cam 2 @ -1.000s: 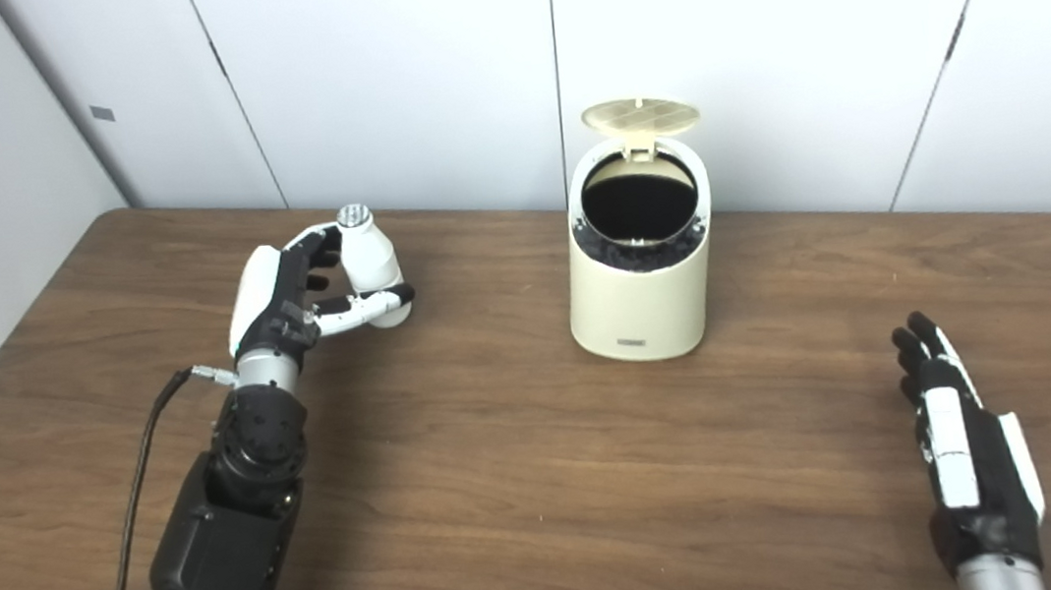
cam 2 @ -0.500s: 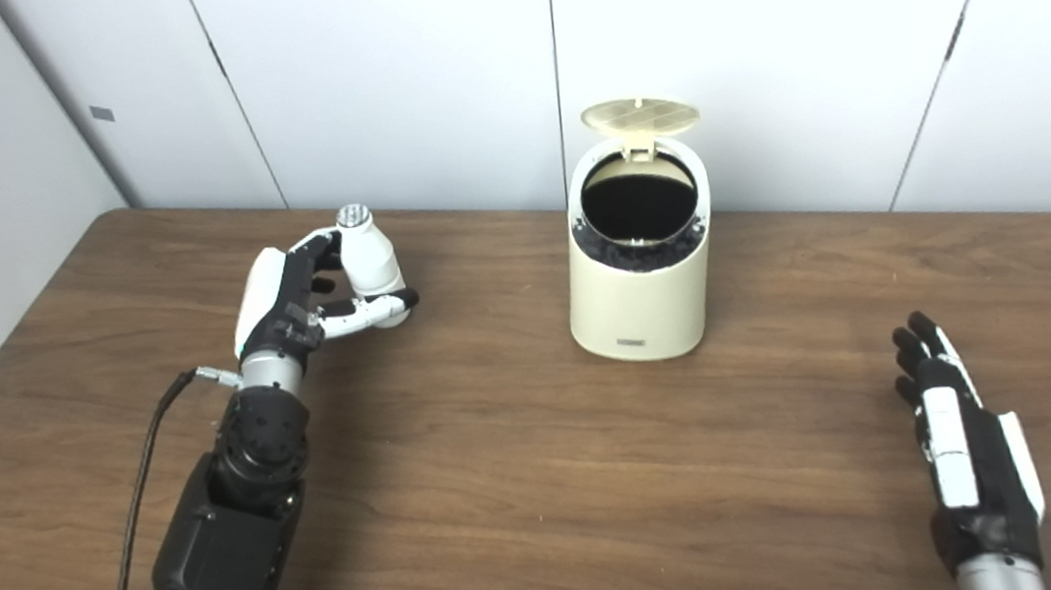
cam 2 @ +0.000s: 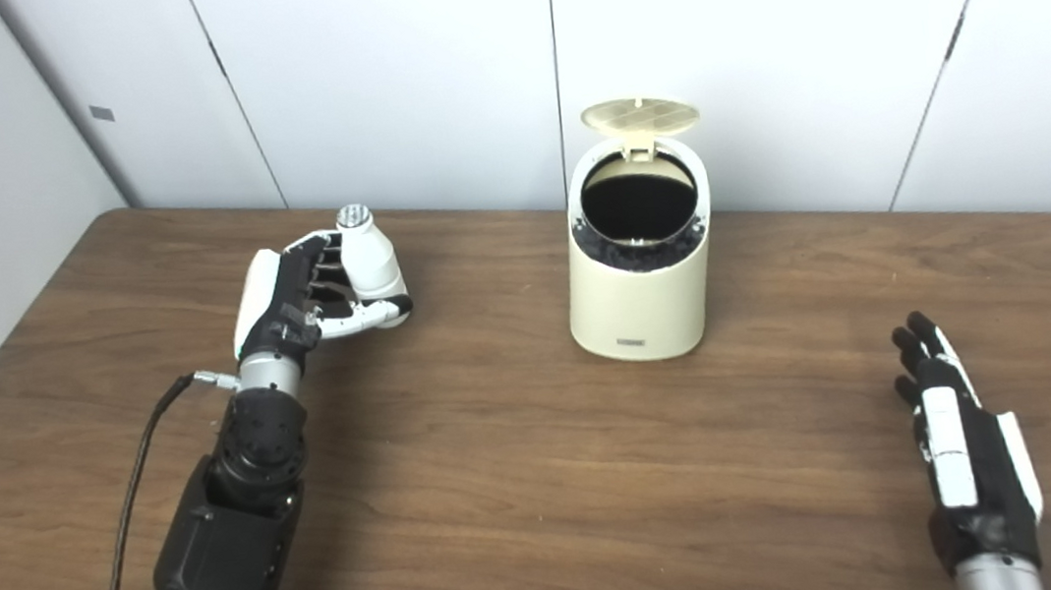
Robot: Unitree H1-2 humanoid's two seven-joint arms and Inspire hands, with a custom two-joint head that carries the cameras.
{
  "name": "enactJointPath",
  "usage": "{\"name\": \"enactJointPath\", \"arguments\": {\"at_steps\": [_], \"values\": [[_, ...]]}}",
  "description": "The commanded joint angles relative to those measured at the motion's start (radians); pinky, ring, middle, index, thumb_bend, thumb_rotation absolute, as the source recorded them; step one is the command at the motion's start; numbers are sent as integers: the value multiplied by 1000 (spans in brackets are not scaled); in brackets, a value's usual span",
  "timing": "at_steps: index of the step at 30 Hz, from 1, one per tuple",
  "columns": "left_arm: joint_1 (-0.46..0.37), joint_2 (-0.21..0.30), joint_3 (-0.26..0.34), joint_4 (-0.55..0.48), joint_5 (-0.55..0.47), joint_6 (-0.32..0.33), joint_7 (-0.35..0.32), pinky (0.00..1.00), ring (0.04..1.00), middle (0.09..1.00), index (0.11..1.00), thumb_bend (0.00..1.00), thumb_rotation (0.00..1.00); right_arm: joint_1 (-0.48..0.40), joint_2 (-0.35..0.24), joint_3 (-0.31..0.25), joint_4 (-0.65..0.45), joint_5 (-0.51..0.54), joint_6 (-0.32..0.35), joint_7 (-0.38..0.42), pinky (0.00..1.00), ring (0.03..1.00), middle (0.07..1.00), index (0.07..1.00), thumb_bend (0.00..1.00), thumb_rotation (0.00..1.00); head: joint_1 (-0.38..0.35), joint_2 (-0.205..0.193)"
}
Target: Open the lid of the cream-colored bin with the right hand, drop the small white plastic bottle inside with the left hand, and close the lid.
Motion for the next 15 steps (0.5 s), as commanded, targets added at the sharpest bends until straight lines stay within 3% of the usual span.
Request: {"name": "enactJointPath", "arguments": {"at_steps": [1, 2, 4, 8, 15], "values": [[-50, 0, 13, -14, -8, -27, 20, 527, 592, 626, 630, 771, 12, -17, -7, 0, -35, 3, -18, 7, 942, 966, 933, 956, 586, 993, -1, 1], [-50, -2, 15, -12, -11, -33, 23, 505, 568, 604, 548, 621, 30, -16, -8, -1, -35, 5, -19, 8, 925, 964, 930, 956, 580, 995, -1, 1], [-54, -14, 26, 0, -20, -53, 43, 492, 545, 550, 501, 547, 18, -15, -7, -2, -36, 14, -24, 11, 905, 959, 924, 954, 583, 989, -2, 1], [-59, -24, 35, 17, -26, -78, 62, 487, 490, 507, 467, 507, 0, -15, -6, -8, -41, 41, -19, 16, 917, 957, 911, 950, 582, 964, -2, 1], [-61, -23, 27, 31, -23, -110, 63, 468, 479, 508, 460, 501, 0, -15, -14, -9, -42, 42, -25, 17, 937, 953, 896, 947, 593, 972, -6, 2]]}}
